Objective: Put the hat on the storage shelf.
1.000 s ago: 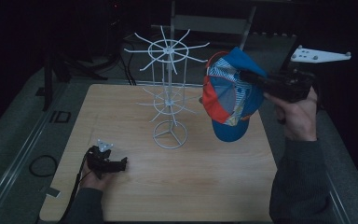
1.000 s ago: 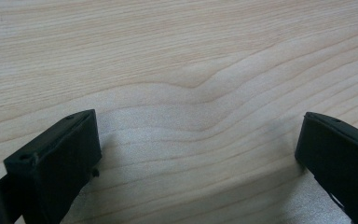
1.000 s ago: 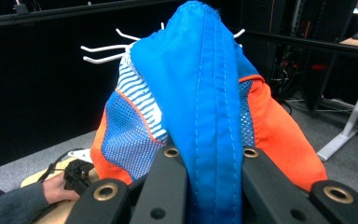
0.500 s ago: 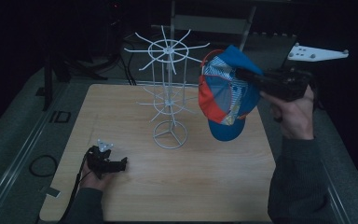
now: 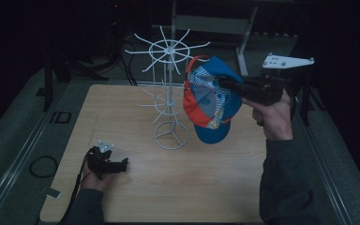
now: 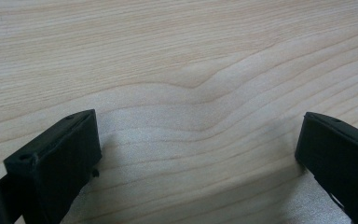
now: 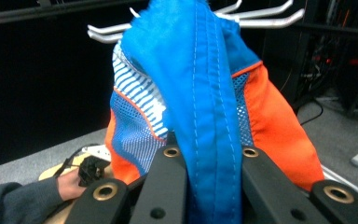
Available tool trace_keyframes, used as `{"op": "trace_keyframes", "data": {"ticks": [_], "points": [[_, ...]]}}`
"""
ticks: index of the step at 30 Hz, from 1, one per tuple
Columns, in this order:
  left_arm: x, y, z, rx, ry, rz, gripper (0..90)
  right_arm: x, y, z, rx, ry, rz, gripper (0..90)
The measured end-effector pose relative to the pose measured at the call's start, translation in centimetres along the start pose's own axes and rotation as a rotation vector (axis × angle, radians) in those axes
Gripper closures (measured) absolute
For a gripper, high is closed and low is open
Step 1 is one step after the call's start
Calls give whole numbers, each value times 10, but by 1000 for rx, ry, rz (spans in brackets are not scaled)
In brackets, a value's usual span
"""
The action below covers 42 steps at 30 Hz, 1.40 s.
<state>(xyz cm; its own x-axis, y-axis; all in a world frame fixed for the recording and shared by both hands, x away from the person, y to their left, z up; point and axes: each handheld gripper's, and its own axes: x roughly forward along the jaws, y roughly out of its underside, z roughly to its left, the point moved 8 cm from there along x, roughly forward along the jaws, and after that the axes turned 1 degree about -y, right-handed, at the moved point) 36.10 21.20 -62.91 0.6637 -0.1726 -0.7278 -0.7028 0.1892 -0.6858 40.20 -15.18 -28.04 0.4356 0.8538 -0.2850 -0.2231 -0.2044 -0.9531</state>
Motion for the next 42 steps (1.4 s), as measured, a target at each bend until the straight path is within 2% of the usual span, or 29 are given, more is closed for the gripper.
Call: {"op": "trace_keyframes", "data": {"ticks": [5, 12, 16, 20, 23, 25, 29, 42], "points": [[0, 0, 0, 3, 1, 3, 1, 12, 11, -2, -11, 24, 56, 873], [0, 0, 0, 2, -1, 2, 1, 25, 19, -1, -14, 14, 99, 847], [0, 0, 0, 0, 1, 3, 1, 29, 25, 0, -39, 31, 133, 707], [0, 0, 0, 0, 1, 4, 1, 28, 27, -2, -43, 43, 142, 534], [0, 0, 0, 0, 2, 4, 1, 26, 31, -6, -47, 77, 157, 429], [0, 0, 0, 1, 1, 3, 1, 25, 34, -8, -49, 104, 170, 380], [0, 0, 0, 0, 2, 3, 1, 23, 39, -13, -30, 126, 163, 308], [0, 0, 0, 1, 2, 3, 1, 16, 50, -20, -2, 133, 151, 274]]}}
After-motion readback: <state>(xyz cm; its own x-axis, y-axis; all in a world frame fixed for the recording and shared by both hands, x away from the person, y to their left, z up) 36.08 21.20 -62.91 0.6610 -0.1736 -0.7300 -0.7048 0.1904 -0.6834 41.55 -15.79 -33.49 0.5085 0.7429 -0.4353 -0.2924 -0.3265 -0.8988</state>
